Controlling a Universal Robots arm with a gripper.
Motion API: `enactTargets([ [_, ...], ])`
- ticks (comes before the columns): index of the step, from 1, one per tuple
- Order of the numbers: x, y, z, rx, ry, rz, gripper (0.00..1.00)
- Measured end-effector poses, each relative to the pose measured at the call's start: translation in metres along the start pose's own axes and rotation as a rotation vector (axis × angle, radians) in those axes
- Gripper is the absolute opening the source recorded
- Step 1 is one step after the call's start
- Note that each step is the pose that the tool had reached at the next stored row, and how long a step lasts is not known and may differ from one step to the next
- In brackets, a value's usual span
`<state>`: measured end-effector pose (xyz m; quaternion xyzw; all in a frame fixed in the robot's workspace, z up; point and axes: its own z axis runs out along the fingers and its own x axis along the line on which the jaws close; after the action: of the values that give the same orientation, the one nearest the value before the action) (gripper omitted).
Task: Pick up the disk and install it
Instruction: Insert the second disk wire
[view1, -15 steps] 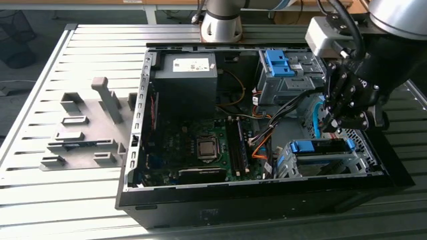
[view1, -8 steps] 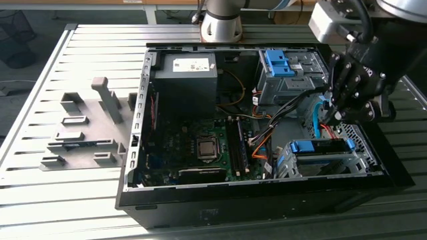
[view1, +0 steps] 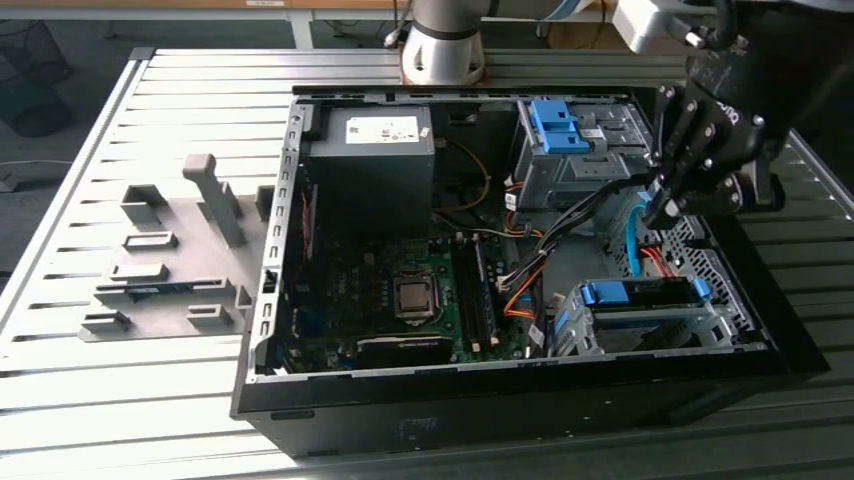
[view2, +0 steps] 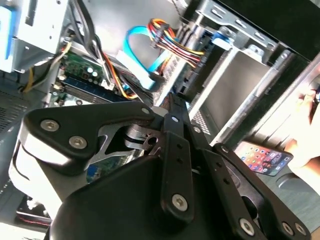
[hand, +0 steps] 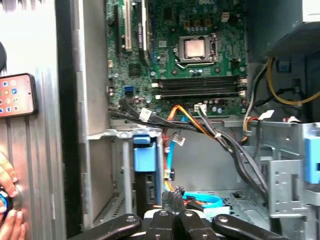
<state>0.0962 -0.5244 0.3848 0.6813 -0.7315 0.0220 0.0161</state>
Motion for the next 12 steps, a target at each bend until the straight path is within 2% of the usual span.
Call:
enactTargets([
  [6,-0.0143,0.001,-0.0013,0.0,0.0002,0.0,0.11],
  [10,-0.0181,0.0012,-0.0064,0.0,0.0002,0.0,0.11],
  [12,-0.019,0.0011,-0.0066,0.0,-0.0001,0.0,0.11],
])
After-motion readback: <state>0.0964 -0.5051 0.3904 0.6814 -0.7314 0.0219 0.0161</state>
